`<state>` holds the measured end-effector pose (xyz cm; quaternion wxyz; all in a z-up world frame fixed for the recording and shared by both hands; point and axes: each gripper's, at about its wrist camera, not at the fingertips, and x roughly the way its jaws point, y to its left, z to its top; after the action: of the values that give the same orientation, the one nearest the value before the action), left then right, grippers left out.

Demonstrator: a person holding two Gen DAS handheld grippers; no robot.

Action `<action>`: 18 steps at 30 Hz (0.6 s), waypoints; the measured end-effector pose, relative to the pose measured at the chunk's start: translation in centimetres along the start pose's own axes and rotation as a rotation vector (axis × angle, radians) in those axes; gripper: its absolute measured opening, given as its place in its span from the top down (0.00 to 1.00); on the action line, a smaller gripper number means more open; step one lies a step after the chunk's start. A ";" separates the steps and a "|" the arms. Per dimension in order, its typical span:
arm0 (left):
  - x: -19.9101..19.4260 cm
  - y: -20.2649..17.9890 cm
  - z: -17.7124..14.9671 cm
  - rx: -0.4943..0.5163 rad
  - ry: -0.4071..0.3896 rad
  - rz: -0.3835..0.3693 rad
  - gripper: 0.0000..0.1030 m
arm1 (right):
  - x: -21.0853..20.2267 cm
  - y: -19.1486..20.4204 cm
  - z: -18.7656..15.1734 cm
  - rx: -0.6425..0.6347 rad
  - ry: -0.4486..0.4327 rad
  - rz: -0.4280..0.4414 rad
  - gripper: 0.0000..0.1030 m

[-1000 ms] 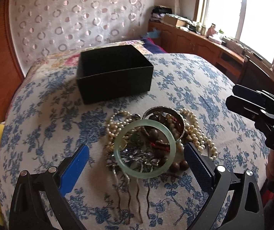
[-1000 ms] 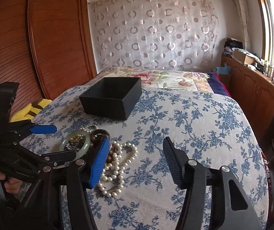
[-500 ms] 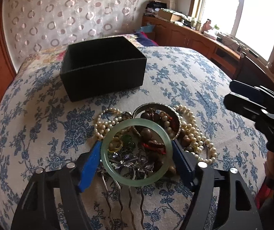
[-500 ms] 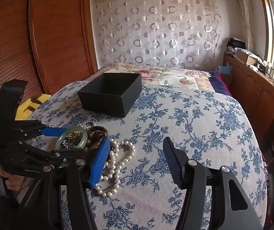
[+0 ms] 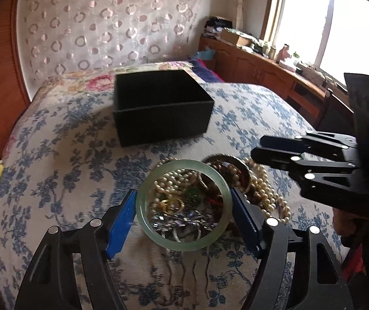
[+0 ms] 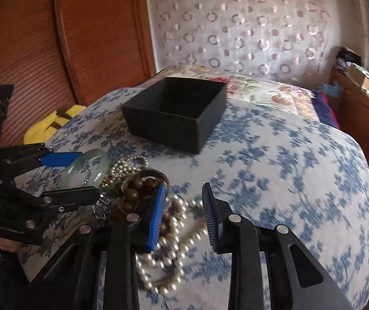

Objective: Organize jewelry
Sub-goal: 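Grasp the jade bangle with the left tool while the right tool grasps the metal bangle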

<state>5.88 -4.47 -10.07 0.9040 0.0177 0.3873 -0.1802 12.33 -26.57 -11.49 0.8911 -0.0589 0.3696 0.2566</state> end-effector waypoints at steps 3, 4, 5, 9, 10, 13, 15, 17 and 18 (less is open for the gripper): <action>-0.5 0.5 0.2 -0.006 -0.014 0.013 0.33 | 1.2 0.2 0.4 -0.009 0.035 0.025 0.78; -0.6 0.7 0.2 -0.010 -0.020 0.019 0.33 | 1.4 0.2 0.4 -0.010 0.043 0.029 0.81; -0.7 0.9 0.2 -0.013 -0.024 0.024 0.33 | 1.8 0.2 0.5 -0.007 0.055 0.034 0.82; -1.0 1.7 0.3 -0.028 -0.034 0.030 0.33 | 2.8 0.3 0.6 -0.004 0.086 0.054 0.85; -1.0 1.8 0.3 -0.030 -0.035 0.031 0.33 | 3.0 0.4 0.7 -0.007 0.087 0.054 0.85; -1.1 2.0 0.3 -0.033 -0.038 0.033 0.33 | 3.2 0.3 1.0 -0.010 0.101 0.061 0.90; -1.2 2.2 0.3 -0.035 -0.042 0.032 0.33 | 3.4 0.3 1.1 -0.013 0.108 0.062 0.90; -1.2 2.2 0.3 -0.037 -0.044 0.032 0.33 | 3.5 0.1 1.2 -0.009 0.116 0.066 0.90; -1.2 2.3 0.3 -0.039 -0.045 0.032 0.33 | 3.6 0.1 1.3 -0.005 0.118 0.070 0.90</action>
<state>6.10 -1.99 -9.32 0.9154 0.0024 0.3700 -0.1586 15.28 -24.63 -13.06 0.8581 -0.0633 0.4229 0.2843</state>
